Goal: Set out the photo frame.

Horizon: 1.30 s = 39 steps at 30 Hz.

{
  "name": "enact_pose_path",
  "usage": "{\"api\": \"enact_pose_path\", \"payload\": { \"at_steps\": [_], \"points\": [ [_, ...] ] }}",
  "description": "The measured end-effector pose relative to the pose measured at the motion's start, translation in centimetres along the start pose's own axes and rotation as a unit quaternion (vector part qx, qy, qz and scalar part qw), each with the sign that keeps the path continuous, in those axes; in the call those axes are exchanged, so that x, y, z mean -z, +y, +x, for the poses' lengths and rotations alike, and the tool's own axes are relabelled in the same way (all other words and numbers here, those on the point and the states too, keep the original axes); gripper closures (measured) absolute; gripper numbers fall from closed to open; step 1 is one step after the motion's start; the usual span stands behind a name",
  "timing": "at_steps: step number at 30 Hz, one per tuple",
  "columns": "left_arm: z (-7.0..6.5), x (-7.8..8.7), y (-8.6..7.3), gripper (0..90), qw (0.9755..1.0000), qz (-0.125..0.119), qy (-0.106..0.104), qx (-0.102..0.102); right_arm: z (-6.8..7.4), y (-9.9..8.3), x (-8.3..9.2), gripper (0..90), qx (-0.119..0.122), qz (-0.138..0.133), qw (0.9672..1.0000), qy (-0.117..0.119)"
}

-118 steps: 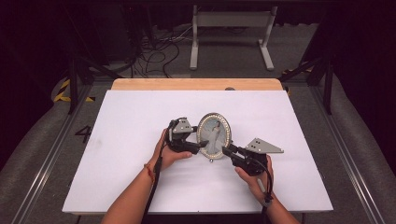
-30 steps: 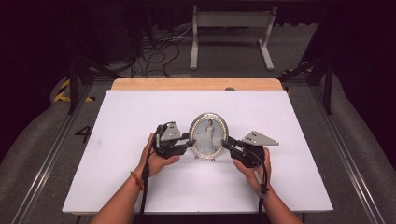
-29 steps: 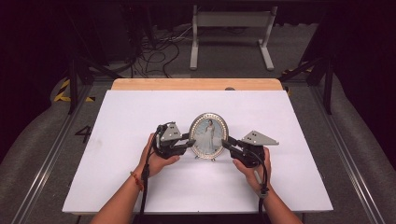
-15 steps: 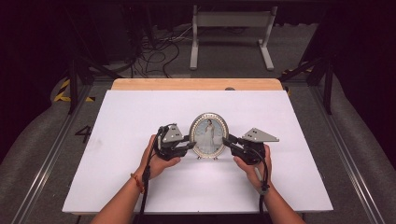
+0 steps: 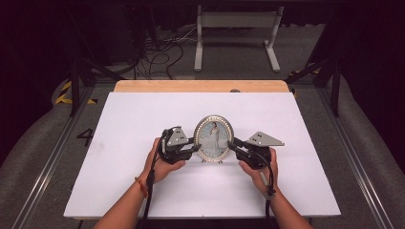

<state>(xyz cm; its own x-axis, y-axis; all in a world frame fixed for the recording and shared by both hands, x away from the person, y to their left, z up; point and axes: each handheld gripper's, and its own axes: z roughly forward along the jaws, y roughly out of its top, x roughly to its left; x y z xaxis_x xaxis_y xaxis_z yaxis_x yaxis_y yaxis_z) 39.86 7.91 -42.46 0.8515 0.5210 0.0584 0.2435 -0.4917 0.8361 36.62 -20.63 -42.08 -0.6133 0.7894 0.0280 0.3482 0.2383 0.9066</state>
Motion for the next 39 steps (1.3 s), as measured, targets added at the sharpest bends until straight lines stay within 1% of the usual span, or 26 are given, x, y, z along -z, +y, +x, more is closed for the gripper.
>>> {"api": "enact_pose_path", "payload": {
  "at_steps": [4,5,8,9,10,14,18,20,21,23,24,26,27,29,31,34,35,36,39],
  "points": [
    [-0.1,0.0,0.0,65.5,1.0000,0.000,0.002,-0.004,0.1,0.0,0.3,74.3,0.014,0.007,0.9999,-0.003],
    [-0.1,0.0,0.0,64.9,0.9999,0.000,0.006,-0.009,0.1,0.0,0.4,74.8,0.018,0.009,0.9998,-0.004],
    [-0.4,0.2,-0.1,63.9,0.9998,0.005,0.012,-0.014,0.2,0.0,0.7,75.5,0.036,0.016,0.9992,-0.011],
    [-0.4,0.3,0.0,63.4,0.9998,0.004,0.014,-0.017,0.2,0.0,0.8,75.2,0.037,0.016,0.9991,-0.012],
    [-0.4,0.3,-0.1,63.1,0.9998,0.003,0.014,-0.014,0.2,0.1,0.9,74.2,0.039,0.015,0.9991,-0.012],
    [-0.4,0.5,-0.2,62.0,0.9997,0.003,0.018,-0.015,0.1,0.1,1.2,73.0,0.039,0.015,0.9990,-0.015],
    [-0.5,0.9,-0.4,59.9,0.9994,0.005,0.028,-0.021,0.0,0.0,1.5,72.8,0.043,0.018,0.9988,-0.014],
    [-0.6,1.1,-0.5,56.3,0.9987,0.008,0.041,-0.027,0.1,-0.1,1.6,71.6,0.048,0.022,0.9985,-0.014],
    [-0.6,1.2,-0.6,55.7,0.9986,0.008,0.044,-0.028,0.1,-0.1,1.6,70.9,0.051,0.025,0.9983,-0.015],
    [-0.7,1.3,-0.7,54.7,0.9987,0.006,0.043,-0.028,0.1,-0.2,1.7,69.2,0.055,0.027,0.9981,-0.013],
    [-0.8,1.4,-0.8,53.7,0.9984,0.009,0.046,-0.033,0.1,-0.3,1.8,68.4,0.056,0.028,0.9979,-0.012],
    [-0.9,1.5,-0.9,51.4,0.9983,0.010,0.046,-0.035,0.0,-0.4,1.9,67.0,0.061,0.030,0.9976,-0.012],
    [-0.9,1.6,-1.0,50.1,0.9981,0.012,0.050,-0.034,0.0,-0.4,1.9,66.7,0.060,0.032,0.9976,-0.008],
    [-0.9,2.0,-1.2,47.8,0.9980,0.010,0.050,-0.038,-0.1,-0.6,2.0,65.4,0.057,0.031,0.9979,0.004],
    [-1.0,2.2,-1.3,46.2,0.9979,0.009,0.052,-0.039,-0.3,-0.9,2.1,62.8,0.063,0.036,0.9974,0.001],
    [-1.1,2.7,-1.7,44.1,0.9976,0.014,0.054,-0.042,-0.3,-1.1,2.3,61.5,0.067,0.039,0.9970,-0.002],
    [-1.1,2.9,-1.9,42.8,0.9974,0.015,0.056,-0.043,-0.4,-1.2,2.3,60.6,0.067,0.040,0.9969,0.000],
    [-1.2,3.1,-2.0,39.4,0.9971,0.016,0.059,-0.044,-0.4,-1.2,2.4,59.9,0.069,0.041,0.9968,-0.001],
    [-1.1,3.8,-2.6,37.1,0.9970,0.016,0.064,-0.041,-0.4,-1.4,2.7,56.1,0.076,0.050,0.9959,-0.001]
  ]
}}
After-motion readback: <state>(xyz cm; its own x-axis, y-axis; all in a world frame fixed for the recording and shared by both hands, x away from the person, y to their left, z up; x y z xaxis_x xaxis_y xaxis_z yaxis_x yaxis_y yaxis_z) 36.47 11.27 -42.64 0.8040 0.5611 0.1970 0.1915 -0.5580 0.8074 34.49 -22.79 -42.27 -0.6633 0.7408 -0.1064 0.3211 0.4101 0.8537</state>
